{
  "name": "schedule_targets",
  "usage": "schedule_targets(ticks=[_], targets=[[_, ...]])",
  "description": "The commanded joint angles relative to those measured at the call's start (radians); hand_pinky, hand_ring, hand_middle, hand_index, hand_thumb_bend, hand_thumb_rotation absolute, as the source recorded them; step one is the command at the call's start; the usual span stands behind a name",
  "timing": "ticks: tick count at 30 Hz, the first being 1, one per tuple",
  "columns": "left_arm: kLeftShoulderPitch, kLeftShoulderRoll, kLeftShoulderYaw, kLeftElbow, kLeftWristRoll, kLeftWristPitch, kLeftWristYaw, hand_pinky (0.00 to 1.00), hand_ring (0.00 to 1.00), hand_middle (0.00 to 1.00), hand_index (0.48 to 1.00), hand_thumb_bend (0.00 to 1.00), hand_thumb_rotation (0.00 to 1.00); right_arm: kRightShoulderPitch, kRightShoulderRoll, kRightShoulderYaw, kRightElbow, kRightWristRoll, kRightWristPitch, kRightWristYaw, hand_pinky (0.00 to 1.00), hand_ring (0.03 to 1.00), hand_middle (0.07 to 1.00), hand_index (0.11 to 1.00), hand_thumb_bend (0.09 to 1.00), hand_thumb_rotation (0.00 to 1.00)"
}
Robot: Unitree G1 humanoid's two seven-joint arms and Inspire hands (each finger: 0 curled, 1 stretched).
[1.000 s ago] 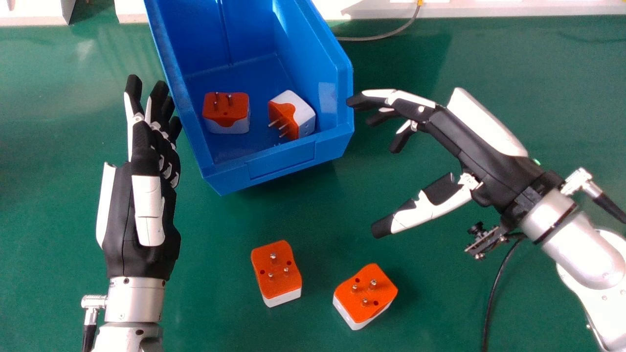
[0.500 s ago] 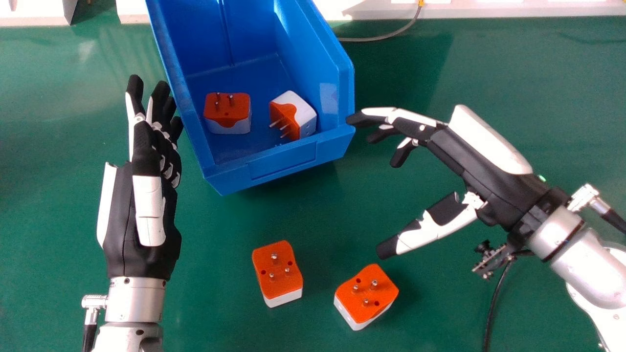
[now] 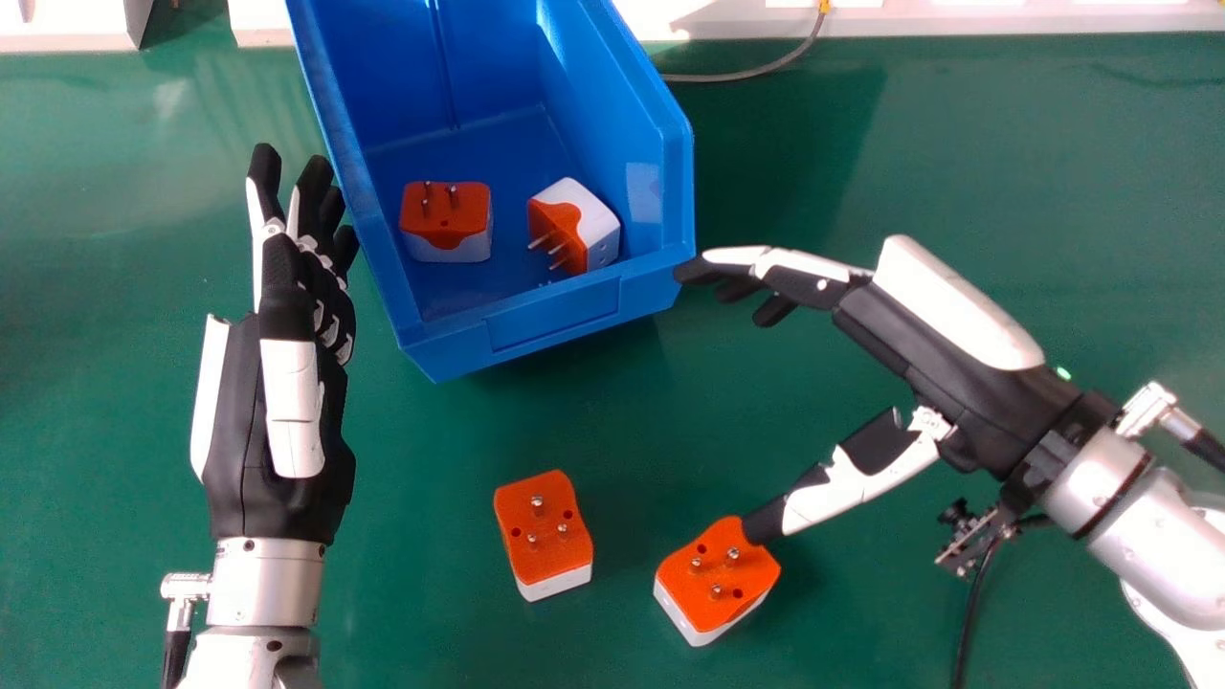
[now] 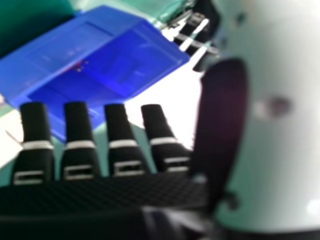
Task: Pick all objects and put in blue box
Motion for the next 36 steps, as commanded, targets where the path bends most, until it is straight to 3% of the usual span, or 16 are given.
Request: schedule_targets(ticks=[1, 11, 36], targets=[[-0.013, 0.002, -0.005, -0.013, 0.007, -0.01, -0.003, 1.0, 1.0, 1.0, 1.0, 0.87, 1.0, 0.011, -0.008, 0.005, -0.025, 0.015, -0.025, 0.007, 0.69, 0.788, 0.828, 0.815, 0.981, 0.21], [-0.014, 0.002, -0.007, -0.016, 0.01, -0.008, 0.002, 1.0, 1.0, 1.0, 1.0, 0.87, 1.0, 0.054, -0.004, 0.044, -0.045, 0.007, -0.021, 0.032, 0.67, 0.779, 0.821, 0.814, 0.976, 0.21], [-0.01, 0.0, -0.007, -0.02, -0.001, -0.005, -0.002, 1.0, 1.0, 1.0, 1.0, 0.87, 1.0, 0.107, -0.013, 0.069, -0.12, -0.026, -0.015, 0.066, 0.6, 0.738, 0.818, 0.808, 0.975, 0.21]])
